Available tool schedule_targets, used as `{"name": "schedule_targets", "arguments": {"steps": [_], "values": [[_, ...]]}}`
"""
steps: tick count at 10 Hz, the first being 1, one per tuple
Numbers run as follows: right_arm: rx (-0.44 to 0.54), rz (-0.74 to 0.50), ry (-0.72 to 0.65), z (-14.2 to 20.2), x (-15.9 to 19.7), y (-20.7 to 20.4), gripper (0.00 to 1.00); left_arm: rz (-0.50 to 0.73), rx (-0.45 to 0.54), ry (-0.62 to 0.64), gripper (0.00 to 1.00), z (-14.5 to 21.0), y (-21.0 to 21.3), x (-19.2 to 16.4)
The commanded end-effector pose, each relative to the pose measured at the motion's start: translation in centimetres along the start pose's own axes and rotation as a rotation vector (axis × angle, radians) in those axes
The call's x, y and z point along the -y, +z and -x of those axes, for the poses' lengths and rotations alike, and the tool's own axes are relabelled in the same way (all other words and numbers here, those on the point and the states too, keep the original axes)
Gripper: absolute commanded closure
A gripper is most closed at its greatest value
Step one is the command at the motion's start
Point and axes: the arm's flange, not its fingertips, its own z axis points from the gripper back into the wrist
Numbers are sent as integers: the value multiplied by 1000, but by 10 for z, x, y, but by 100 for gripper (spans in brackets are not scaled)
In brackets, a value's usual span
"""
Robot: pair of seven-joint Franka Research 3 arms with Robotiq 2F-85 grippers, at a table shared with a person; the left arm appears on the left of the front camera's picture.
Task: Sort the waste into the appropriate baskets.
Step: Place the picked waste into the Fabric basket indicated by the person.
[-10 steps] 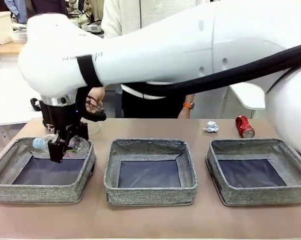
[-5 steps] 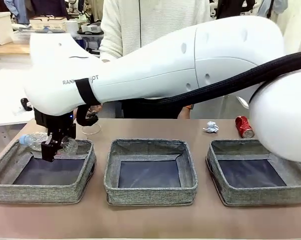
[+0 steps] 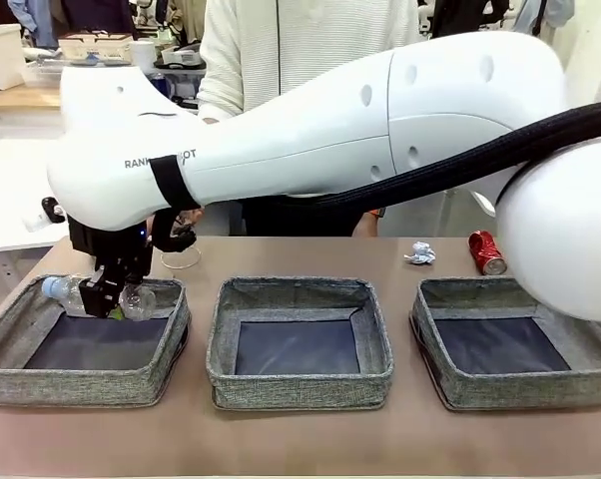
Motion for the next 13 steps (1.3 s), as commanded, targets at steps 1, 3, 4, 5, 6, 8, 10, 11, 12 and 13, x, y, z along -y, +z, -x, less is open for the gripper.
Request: {"name": "schedule_targets", "arguments": {"steps": [1, 3, 4, 5, 6, 8, 10, 11, 12, 13], "values": [[3, -61, 26, 6, 2, 6, 0, 22, 7, -22, 0, -1, 0, 2], [17, -77, 30, 8, 3, 7, 0, 22, 7, -22, 0, -1, 0, 2], [18, -84, 24, 9, 4, 8, 0, 22, 7, -22, 0, -1, 0, 2], [20, -96, 22, 11, 5, 9, 0, 22, 7, -22, 0, -1, 0, 2], [23, -105, 12, 12, 5, 10, 0, 22, 7, -22, 0, -1, 0, 2], [36, -165, -92, 28, 7, 25, 0, 22, 7, -22, 0, -1, 0, 2], [140, -151, -291, 101, 0, 77, 0, 22, 7, -22, 0, -1, 0, 2], [206, -148, -373, 146, -9, 99, 0, 22, 7, -22, 0, -1, 0, 2], [268, -158, -472, 190, -19, 116, 0, 22, 7, -22, 0, -1, 0, 2], [296, -218, -574, 229, -33, 127, 0, 22, 7, -22, 0, -1, 0, 2]]}}
